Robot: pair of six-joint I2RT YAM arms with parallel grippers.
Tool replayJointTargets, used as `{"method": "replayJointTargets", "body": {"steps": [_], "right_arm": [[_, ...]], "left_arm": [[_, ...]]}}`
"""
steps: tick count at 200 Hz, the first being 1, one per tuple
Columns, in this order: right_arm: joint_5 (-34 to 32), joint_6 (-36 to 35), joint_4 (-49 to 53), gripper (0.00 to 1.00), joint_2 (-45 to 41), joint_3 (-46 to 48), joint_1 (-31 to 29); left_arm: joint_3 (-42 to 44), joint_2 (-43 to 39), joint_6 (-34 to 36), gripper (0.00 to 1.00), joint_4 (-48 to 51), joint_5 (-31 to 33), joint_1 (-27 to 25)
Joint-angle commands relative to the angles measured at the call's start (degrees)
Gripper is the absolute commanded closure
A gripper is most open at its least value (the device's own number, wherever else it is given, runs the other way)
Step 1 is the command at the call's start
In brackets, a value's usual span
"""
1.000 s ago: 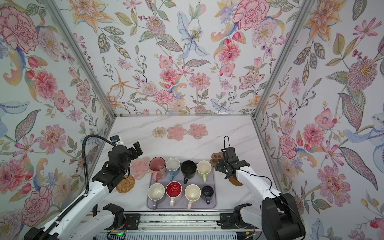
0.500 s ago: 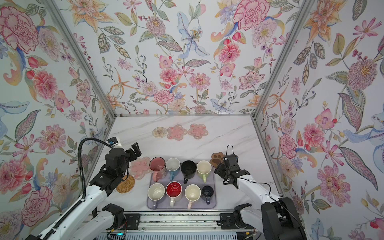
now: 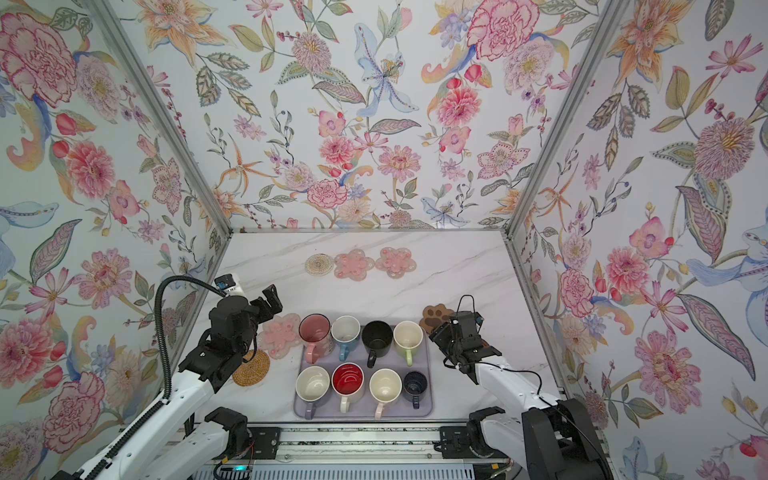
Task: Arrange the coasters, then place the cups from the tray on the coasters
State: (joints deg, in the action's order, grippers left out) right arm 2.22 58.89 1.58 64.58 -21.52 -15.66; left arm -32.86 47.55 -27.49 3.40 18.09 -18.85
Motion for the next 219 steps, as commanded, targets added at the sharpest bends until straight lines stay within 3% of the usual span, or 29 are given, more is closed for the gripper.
{"method": "replayJointTargets", "body": {"steps": [1, 133, 219], "right_arm": [[1.0, 3.3, -4.6, 0.29, 1.1, 1.4, 0.0], [3.1, 7.5, -17.7, 0.28, 12.9, -1.6, -0.5], [4.1, 2.1, -21.7, 0.28, 28.0, -12.9, 1.9]], "left_arm": [[0.6, -0.5, -0.6, 0.01, 0.8, -0.8, 0.6], [-0.3, 1.2, -0.5, 0.01, 0.4, -1.4, 1.2], [-1.8, 2.3, -0.5, 0.01, 1.3, -1.7, 1.4]]}}
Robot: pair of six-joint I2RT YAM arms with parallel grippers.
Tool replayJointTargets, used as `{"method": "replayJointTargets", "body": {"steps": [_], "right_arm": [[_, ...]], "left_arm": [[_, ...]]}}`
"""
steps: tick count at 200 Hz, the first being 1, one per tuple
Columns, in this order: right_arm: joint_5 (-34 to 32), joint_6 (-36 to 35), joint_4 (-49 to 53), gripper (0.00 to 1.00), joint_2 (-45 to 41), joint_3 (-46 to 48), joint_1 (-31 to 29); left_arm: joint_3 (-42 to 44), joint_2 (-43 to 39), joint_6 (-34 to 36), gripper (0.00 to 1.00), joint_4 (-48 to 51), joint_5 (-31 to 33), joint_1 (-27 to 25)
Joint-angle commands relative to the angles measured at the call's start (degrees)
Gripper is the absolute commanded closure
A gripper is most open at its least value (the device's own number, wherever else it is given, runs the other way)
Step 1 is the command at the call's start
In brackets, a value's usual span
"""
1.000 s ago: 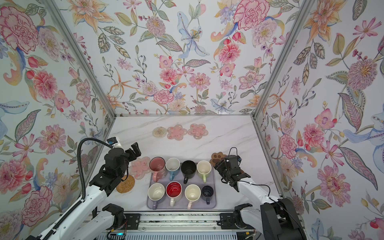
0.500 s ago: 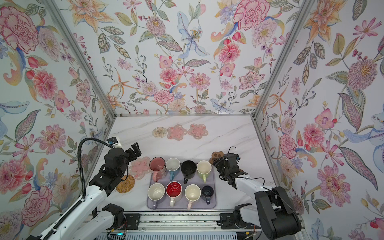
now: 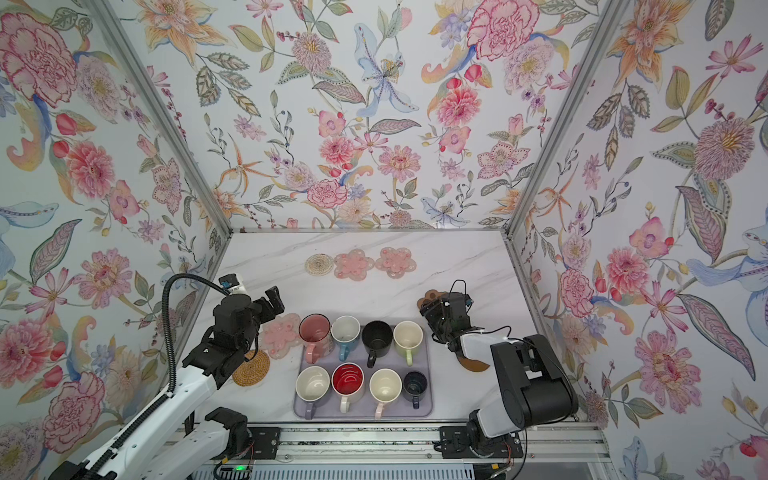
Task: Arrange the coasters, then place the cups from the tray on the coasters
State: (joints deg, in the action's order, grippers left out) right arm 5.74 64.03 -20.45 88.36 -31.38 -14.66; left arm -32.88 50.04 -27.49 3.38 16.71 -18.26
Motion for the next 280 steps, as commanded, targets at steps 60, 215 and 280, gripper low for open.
{"method": "replayJointTargets", "body": {"steps": [60, 215, 280], "right_arm": [[2.8, -10.0, 4.7, 0.27, 11.5, -11.9, 3.2], [0.2, -29.4, 22.6, 0.01, 1.6, -13.9, 9.3], [0.8, -31.6, 22.9, 0.01, 9.1, -20.0, 10.2]], "left_arm": [[-1.5, -1.1, -1.3, 0.01, 2.5, 0.1, 0.9], [-0.2, -0.5, -1.2, 0.01, 1.7, -0.2, 1.4], [0.0, -1.6, -1.3, 0.01, 2.4, 0.0, 1.6]]}}
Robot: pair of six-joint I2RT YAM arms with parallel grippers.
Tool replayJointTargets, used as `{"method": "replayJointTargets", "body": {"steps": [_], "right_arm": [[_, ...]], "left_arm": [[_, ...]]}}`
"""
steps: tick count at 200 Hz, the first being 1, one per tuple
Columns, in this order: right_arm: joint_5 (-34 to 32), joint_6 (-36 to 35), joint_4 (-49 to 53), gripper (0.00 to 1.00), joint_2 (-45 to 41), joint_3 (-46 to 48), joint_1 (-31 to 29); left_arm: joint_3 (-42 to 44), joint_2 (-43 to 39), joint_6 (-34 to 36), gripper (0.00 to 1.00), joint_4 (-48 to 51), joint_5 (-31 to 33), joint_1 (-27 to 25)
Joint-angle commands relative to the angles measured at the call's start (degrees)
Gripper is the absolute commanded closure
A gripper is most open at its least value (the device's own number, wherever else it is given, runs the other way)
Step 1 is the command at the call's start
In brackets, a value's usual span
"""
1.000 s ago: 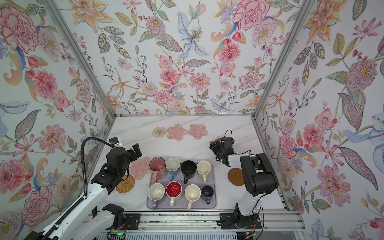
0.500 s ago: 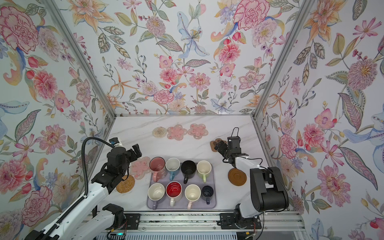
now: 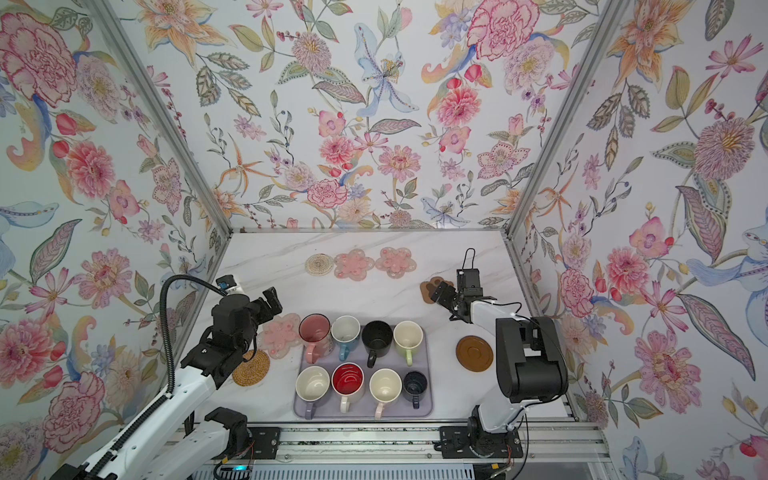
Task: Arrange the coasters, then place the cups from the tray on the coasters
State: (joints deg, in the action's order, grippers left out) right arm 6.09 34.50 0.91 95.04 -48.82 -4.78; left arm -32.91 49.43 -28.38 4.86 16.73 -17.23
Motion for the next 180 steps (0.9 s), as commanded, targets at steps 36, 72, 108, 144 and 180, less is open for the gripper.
{"method": "replayJointTargets", "body": {"steps": [36, 72, 108, 144, 180], "right_arm": [[1.1, -2.4, 1.4, 0.01, 6.1, -5.4, 0.3], [2.2, -1.7, 0.6, 0.01, 9.8, -8.3, 0.2], [3.1, -2.2, 1.4, 0.01, 13.6, -12.9, 0.0], [3.2, -5.5, 5.1, 0.01, 18.7, -20.5, -1.1], [2.2, -10.5, 11.4, 0.01, 24.0, -29.7, -2.9]], "left_arm": [[-0.2, -0.7, -0.4, 0.01, 0.9, 0.1, 0.7], [-0.5, -0.5, -0.4, 0.01, 0.9, 0.0, 0.8], [-0.9, -0.6, -0.1, 0.01, 1.3, 0.2, 0.8], [-1.1, -0.4, -0.1, 0.01, 1.3, 0.1, 1.0], [-1.3, -0.4, -0.2, 0.01, 1.3, -0.2, 1.1]]}}
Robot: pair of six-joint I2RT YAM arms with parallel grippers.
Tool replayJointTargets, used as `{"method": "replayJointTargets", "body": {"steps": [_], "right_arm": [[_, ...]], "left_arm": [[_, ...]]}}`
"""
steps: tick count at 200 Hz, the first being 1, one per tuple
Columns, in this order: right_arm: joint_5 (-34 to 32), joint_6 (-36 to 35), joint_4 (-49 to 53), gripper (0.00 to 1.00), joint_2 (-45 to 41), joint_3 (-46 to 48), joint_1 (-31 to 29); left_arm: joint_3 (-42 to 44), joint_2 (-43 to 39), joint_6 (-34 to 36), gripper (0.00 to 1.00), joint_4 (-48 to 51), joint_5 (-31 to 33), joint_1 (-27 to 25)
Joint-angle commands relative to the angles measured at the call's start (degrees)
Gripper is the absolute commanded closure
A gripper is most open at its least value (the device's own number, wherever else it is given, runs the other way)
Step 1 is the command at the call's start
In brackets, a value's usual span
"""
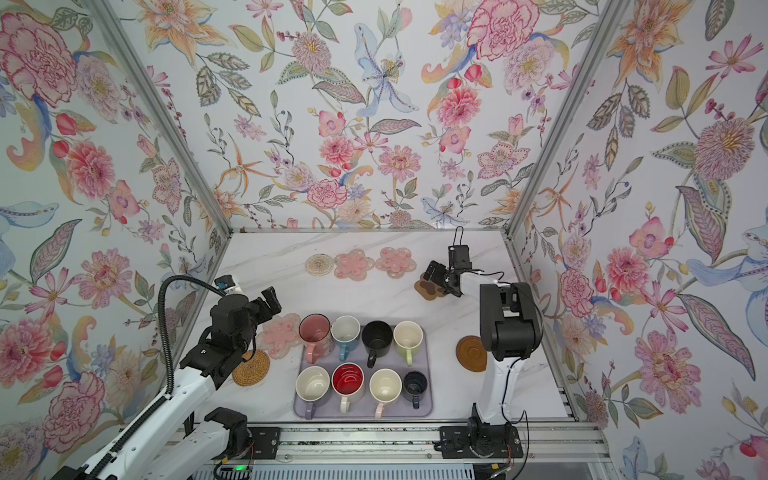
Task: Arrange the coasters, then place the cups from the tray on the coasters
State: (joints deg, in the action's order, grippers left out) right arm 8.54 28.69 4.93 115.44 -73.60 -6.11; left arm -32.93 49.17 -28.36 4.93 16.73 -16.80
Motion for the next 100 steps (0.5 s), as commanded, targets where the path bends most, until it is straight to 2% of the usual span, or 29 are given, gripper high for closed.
{"method": "replayJointTargets", "body": {"steps": [1, 35, 80, 100], "right_arm": [[-0.3, -4.9, 7.5, 0.01, 3.7, -5.1, -1.7], [-4.5, -7.0, 10.4, 0.01, 3.3, -7.9, -3.1], [-14.9, -9.4, 11.1, 0.01, -6.4, -1.2, -5.2], [-17.6, -9.5, 12.2, 0.01, -10.2, 2.5, -7.0]], "left_arm": [[-1.3, -0.1, -0.2, 0.01, 1.2, -0.2, 0.6], [-1.4, -0.3, -0.5, 0.01, 1.2, -0.9, 0.7], [-1.0, -0.3, -0.2, 0.01, 1.1, -0.6, 0.9], [-0.6, 0.0, -0.3, 0.01, 0.4, -0.6, 1.0]]}}
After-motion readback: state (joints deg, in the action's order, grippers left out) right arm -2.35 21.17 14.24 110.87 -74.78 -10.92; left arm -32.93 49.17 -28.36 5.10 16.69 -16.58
